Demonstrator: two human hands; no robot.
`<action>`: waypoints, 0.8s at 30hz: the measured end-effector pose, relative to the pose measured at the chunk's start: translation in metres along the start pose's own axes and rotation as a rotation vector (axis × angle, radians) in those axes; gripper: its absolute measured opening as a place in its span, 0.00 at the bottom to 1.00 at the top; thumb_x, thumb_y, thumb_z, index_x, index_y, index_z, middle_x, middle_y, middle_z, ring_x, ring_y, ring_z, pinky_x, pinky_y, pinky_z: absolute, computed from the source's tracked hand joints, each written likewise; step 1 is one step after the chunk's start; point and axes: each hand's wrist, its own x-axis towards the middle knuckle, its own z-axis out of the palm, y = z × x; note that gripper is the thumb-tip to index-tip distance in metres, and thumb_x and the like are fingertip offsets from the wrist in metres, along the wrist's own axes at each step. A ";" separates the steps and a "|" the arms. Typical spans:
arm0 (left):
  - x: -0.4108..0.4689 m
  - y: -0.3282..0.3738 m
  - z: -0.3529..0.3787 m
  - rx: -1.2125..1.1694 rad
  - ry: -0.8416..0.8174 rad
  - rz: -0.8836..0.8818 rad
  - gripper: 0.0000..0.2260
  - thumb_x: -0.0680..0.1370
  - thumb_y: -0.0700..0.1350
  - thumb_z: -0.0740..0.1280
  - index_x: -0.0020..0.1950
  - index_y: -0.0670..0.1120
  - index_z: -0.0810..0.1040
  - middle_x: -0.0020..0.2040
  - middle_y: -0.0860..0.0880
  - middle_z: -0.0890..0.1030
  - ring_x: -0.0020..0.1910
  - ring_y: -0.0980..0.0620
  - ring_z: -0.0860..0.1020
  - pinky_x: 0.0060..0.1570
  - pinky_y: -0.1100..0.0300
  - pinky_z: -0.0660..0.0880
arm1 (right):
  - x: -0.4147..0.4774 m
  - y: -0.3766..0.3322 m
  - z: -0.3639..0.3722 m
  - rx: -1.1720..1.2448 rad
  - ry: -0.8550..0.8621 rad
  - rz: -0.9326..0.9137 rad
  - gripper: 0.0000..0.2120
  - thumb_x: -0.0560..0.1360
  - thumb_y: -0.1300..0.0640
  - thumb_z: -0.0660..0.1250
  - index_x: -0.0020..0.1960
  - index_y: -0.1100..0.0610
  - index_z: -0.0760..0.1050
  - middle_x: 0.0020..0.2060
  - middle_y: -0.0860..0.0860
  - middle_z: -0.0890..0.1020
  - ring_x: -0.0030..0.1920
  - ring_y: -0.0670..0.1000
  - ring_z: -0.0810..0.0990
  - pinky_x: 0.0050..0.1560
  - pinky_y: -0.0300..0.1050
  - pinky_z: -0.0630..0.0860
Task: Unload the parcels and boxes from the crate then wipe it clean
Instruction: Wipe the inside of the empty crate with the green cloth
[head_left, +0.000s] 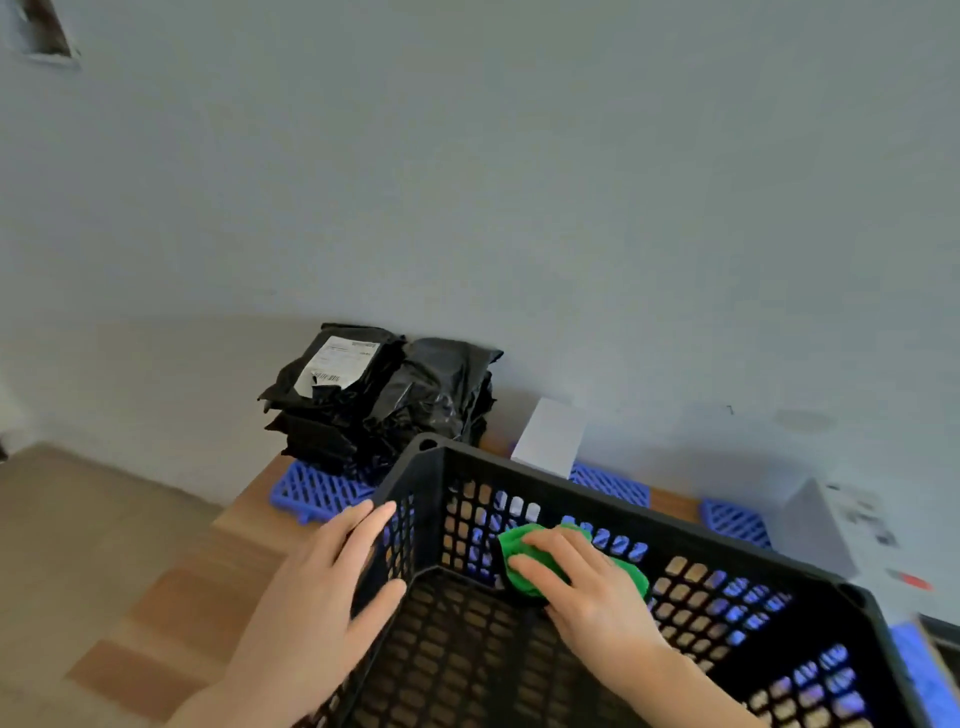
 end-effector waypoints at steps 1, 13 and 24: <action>0.005 0.000 0.002 0.000 0.022 0.014 0.30 0.79 0.62 0.58 0.77 0.63 0.48 0.77 0.61 0.54 0.74 0.60 0.60 0.68 0.64 0.64 | -0.002 -0.002 0.000 -0.029 -0.007 -0.009 0.24 0.61 0.62 0.79 0.56 0.54 0.80 0.57 0.53 0.79 0.57 0.54 0.79 0.51 0.47 0.81; 0.008 -0.009 0.029 0.185 0.071 0.040 0.30 0.76 0.54 0.69 0.76 0.48 0.66 0.74 0.43 0.69 0.72 0.42 0.69 0.62 0.48 0.73 | 0.009 -0.011 -0.004 -0.208 -0.120 -0.206 0.25 0.66 0.61 0.78 0.61 0.55 0.75 0.66 0.54 0.71 0.67 0.56 0.71 0.60 0.56 0.76; 0.009 -0.012 0.040 0.401 0.184 0.093 0.30 0.75 0.54 0.68 0.76 0.48 0.66 0.74 0.43 0.68 0.73 0.44 0.68 0.66 0.49 0.69 | 0.096 -0.007 0.028 -0.387 0.107 -0.624 0.08 0.79 0.57 0.63 0.52 0.52 0.81 0.61 0.53 0.77 0.66 0.55 0.70 0.71 0.59 0.60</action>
